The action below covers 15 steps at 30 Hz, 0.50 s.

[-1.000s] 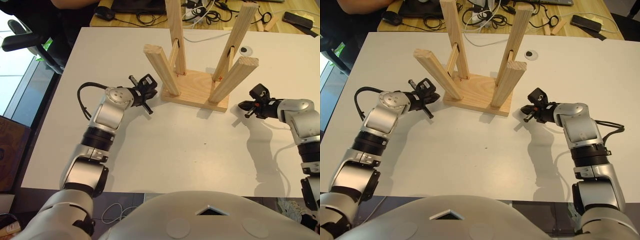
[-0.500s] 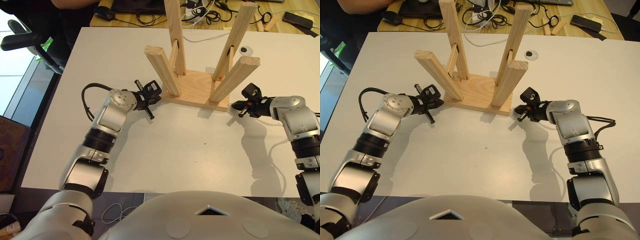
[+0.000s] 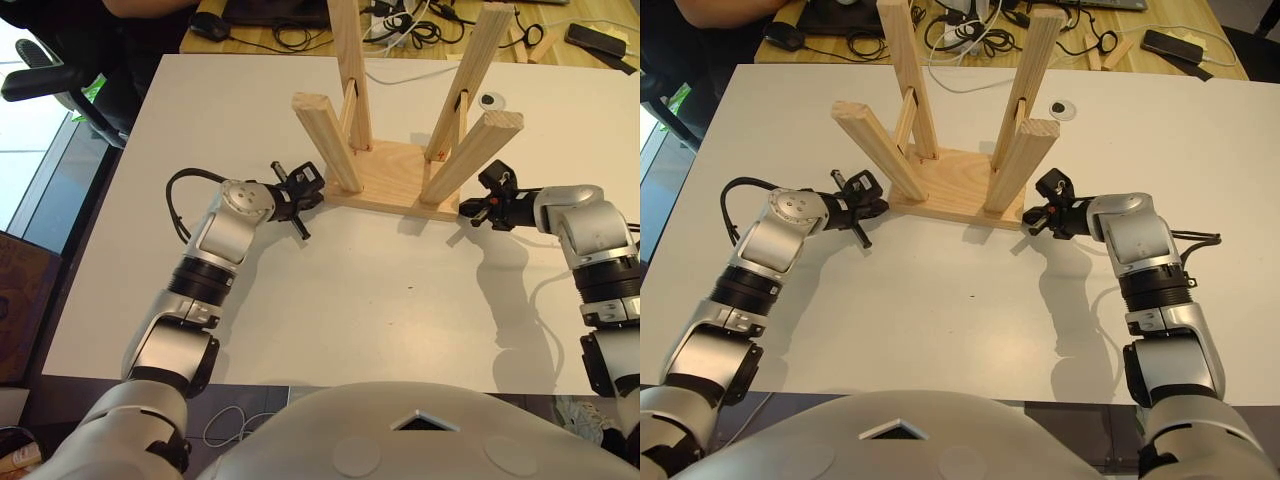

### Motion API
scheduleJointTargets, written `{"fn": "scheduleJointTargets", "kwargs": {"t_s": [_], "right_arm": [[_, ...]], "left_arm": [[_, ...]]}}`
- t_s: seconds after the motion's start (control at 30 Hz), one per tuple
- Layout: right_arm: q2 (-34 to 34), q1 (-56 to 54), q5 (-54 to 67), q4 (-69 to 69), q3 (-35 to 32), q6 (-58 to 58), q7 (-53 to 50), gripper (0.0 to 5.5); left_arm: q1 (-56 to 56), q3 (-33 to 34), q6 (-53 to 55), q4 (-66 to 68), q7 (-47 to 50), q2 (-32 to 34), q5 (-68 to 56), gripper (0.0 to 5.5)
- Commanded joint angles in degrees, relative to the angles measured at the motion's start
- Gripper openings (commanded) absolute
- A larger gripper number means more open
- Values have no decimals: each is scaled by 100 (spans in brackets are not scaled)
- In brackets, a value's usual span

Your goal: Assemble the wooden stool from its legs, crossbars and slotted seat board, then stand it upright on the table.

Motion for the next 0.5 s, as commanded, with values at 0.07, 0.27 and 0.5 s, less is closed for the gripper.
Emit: {"fn": "scheduleJointTargets", "kwargs": {"t_s": [0.07,0.27,0.5], "right_arm": [[-150,151,196,-412,-67,134,244,7],[-310,284,171,-492,-127,193,174,7],[-474,291,50,-456,80,405,254,7]], "left_arm": [[131,29,42,-364,-257,-98,-254,0],[305,28,71,-547,-246,-19,-187,0],[212,-36,-66,-358,52,31,133,0]]}}
